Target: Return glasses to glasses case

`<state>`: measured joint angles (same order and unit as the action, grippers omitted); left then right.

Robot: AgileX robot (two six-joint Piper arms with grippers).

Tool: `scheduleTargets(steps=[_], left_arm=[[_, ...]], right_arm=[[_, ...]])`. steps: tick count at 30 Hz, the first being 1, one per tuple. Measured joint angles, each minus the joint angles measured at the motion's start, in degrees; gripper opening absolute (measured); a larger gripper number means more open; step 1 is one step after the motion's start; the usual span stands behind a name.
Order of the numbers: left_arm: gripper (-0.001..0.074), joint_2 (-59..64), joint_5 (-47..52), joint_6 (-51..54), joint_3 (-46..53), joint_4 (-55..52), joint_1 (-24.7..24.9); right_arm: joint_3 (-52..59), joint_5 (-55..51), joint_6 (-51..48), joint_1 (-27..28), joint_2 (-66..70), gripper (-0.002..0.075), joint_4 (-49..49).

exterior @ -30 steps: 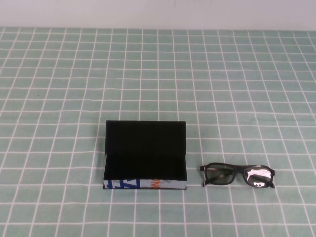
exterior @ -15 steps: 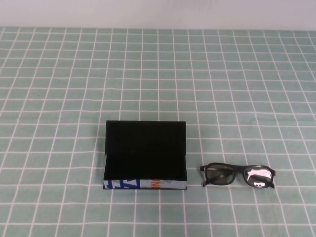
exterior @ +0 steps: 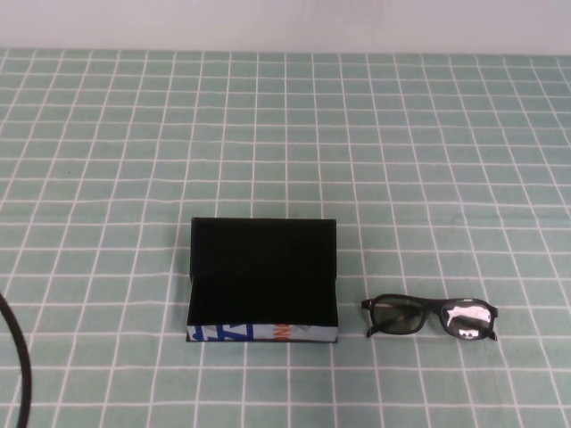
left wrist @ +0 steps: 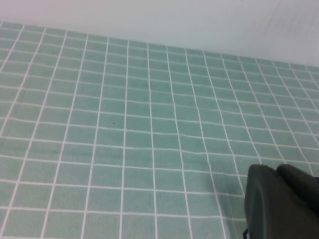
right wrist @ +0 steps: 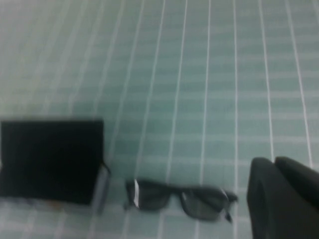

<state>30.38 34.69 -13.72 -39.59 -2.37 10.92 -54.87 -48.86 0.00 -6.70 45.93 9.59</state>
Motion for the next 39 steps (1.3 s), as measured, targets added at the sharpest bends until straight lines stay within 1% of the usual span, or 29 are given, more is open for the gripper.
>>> scheduleTargets(steps=[4,10,14,17,19,21,24,27,29,31,35,37,39], left_arm=[[-0.0002,0.13,1.39,0.00,0.00,0.44,0.00],[-0.0002,0.27,3.94,1.12,0.00,0.79,0.00],[-0.0002,1.52,5.31,5.25,0.00,1.70,0.00],[-0.0002,4.09,7.43,11.16,0.00,5.35,0.00],[-0.0002,5.77,8.95,15.88,0.00,8.44,0.41],[-0.0002,7.41,9.45,18.86,0.00,10.45,1.87],[-0.0002,9.75,9.45,20.73,-0.11,12.23,4.91],[-0.0002,11.82,9.63,21.87,-1.11,13.38,6.38],[-0.0002,12.79,9.63,22.53,-2.32,13.58,6.67],[-0.0002,13.24,9.63,23.12,-3.57,13.58,6.76],[-0.0002,14.05,11.13,25.16,-6.78,13.71,6.76],[-0.0002,14.79,12.09,26.12,-7.85,14.06,6.76],[-0.0002,15.29,13.09,27.93,-8.40,15.69,6.76]], right_arm=[[-6.42,-8.70,-6.80,-0.66,11.20,-0.0011,-0.11],[-14.68,-17.83,-20.68,-0.66,25.89,-0.0011,8.42],[-16.61,-19.23,-30.64,-0.71,32.99,-0.0011,13.50],[-16.84,-19.37,-38.07,-1.09,37.13,-0.0011,14.96],[-16.84,-19.37,-42.20,-1.91,38.85,-0.0011,14.69],[-16.84,-19.02,-45.91,-3.47,40.15,-0.0010,13.68],[-17.08,-18.66,-49.35,-7.74,41.84,0.0009,8.76],[-17.83,-18.39,-49.84,-12.03,43.54,0.0038,0.63],[-17.98,-17.77,-49.92,-14.12,44.63,0.0068,-2.63],[-17.98,-16.59,-50.06,-15.42,45.39,0.0113,-3.77],[-18.07,-13.51,-51.43,-16.96,46.91,0.0252,-4.03],[-18.07,-12.32,-53.35,-17.03,47.65,0.0288,-4.16],[-18.07,-11.20,-55.27,-17.03,48.49,0.0300,-4.16]])
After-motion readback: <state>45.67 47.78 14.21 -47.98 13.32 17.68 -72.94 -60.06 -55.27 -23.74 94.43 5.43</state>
